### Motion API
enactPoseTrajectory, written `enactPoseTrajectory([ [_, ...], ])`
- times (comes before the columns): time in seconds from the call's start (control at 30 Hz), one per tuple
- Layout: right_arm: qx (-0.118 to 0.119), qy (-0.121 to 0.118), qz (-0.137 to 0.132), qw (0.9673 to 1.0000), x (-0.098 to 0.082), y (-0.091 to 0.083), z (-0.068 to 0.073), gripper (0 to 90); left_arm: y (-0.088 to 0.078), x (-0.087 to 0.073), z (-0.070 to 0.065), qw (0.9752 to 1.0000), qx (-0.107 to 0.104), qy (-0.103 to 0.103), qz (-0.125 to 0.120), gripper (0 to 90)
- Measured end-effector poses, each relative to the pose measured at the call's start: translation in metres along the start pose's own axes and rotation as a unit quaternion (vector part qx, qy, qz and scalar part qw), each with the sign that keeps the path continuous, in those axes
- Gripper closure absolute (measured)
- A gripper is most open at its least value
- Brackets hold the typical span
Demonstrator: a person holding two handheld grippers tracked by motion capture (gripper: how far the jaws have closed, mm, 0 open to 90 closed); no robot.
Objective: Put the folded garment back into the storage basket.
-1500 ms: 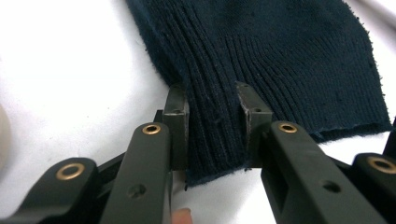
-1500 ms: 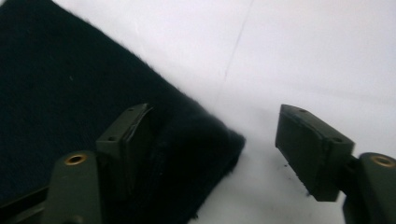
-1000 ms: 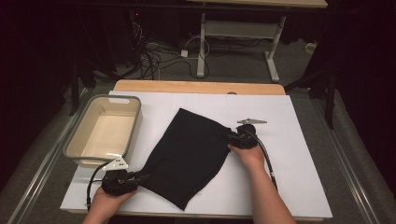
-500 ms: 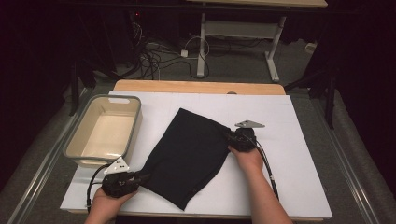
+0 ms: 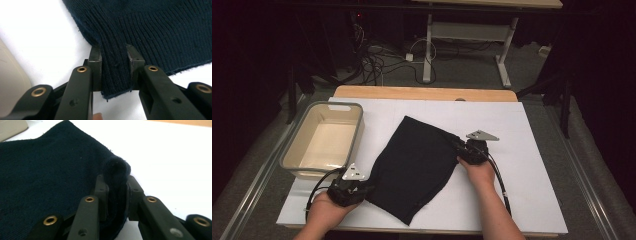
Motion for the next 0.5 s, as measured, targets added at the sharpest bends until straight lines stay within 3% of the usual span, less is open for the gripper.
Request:
enactPoseTrajectory([
  [0.23,0.0,-0.012,-0.012,0.9999,0.0,-0.002,0.003,77.2,0.002,0.009,0.004,0.9994,-0.008,-0.006,0.033,69.5],
  [0.5,-0.011,-0.033,-0.027,0.999,0.01,-0.007,0.006,78.3,0.002,0.028,0.007,0.9958,-0.019,-0.009,0.09,70.1],
])
Point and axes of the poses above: each handheld gripper's, and its own axes: y roughly forward along the jaws, x roughly out of its top, z roughly to its left, the point moved 1 cm from there along y, roughly forward along the jaws, and after that the axes turned 12 degrees about -z, right-handed, at the moved point
